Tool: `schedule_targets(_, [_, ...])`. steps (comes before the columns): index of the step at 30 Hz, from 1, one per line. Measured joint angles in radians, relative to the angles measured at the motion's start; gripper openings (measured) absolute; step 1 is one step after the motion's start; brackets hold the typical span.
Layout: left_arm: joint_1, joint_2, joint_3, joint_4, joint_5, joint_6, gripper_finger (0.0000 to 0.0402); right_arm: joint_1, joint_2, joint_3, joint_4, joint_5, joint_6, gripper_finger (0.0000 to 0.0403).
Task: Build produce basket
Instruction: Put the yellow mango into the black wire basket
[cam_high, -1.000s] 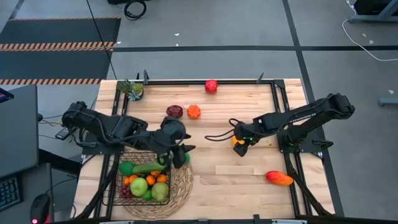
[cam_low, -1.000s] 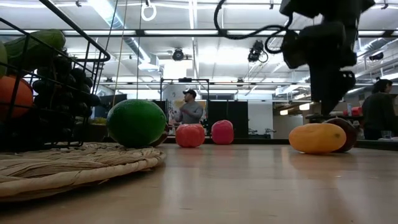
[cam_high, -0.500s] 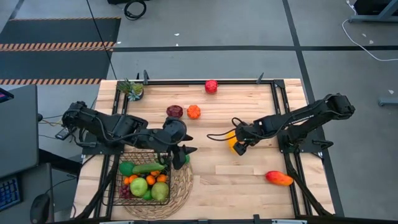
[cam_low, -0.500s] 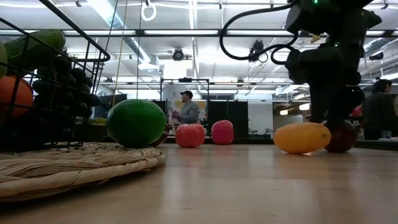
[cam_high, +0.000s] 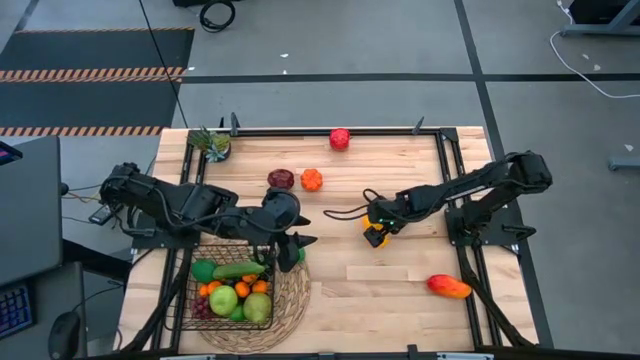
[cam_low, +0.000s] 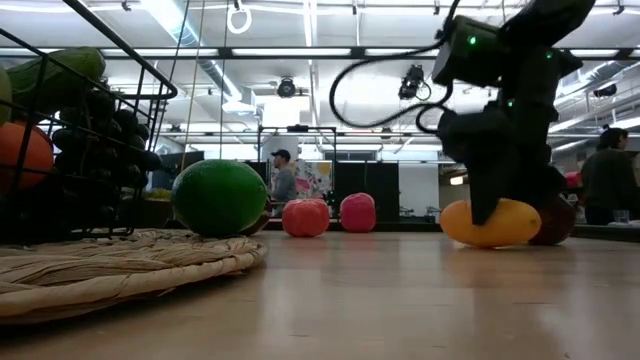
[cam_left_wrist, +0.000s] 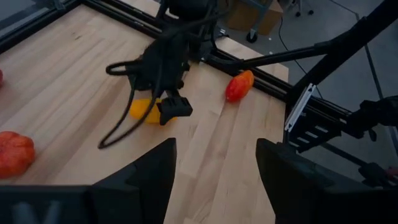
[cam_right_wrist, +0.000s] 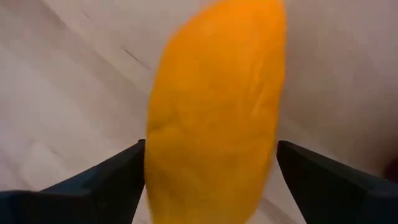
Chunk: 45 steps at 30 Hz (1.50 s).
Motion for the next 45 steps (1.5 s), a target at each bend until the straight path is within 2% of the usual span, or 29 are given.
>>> schedule_targets(6, [0.000,0.000,0.000,0.000,0.000,0.000,0.0229,0.004,0.039,0.010,-0.011,-0.055,-0.004,0.0350])
schedule_targets(10, [0.000,0.000,0.000,-0.001,0.000,0.001,0.0229,0.015,0.017,0.029,-0.018,-0.035,-0.045,0.0333])
schedule_targets(19, [0.004,0.000,0.000,-0.002,0.000,0.052,0.0229,0.007,-0.011,0.064,-0.009,-0.005,-0.176,0.0225])
schedule_targets(25, [0.004,0.000,0.000,-0.002,0.000,0.053,0.0229,0.007,-0.018,0.064,0.013,-0.066,-0.207,0.0225])
schedule_targets(31, [0.003,0.008,0.002,-0.003,-0.005,0.069,0.0224,0.015,-0.091,0.064,0.209,-0.169,-0.169,0.0224])
schedule_targets(36, [-0.001,0.023,0.001,-0.002,-0.013,0.180,0.0218,0.016,-0.184,0.064,0.474,-0.160,-0.035,0.0224])
schedule_targets(41, [-0.008,0.034,0.001,0.008,-0.018,0.352,0.0221,0.016,-0.237,0.065,0.801,-0.180,-0.019,0.0224])
schedule_targets(45, [-0.010,0.036,0.001,0.009,-0.083,0.388,0.0230,0.027,-0.254,0.066,0.908,-0.203,-0.026,0.0224])
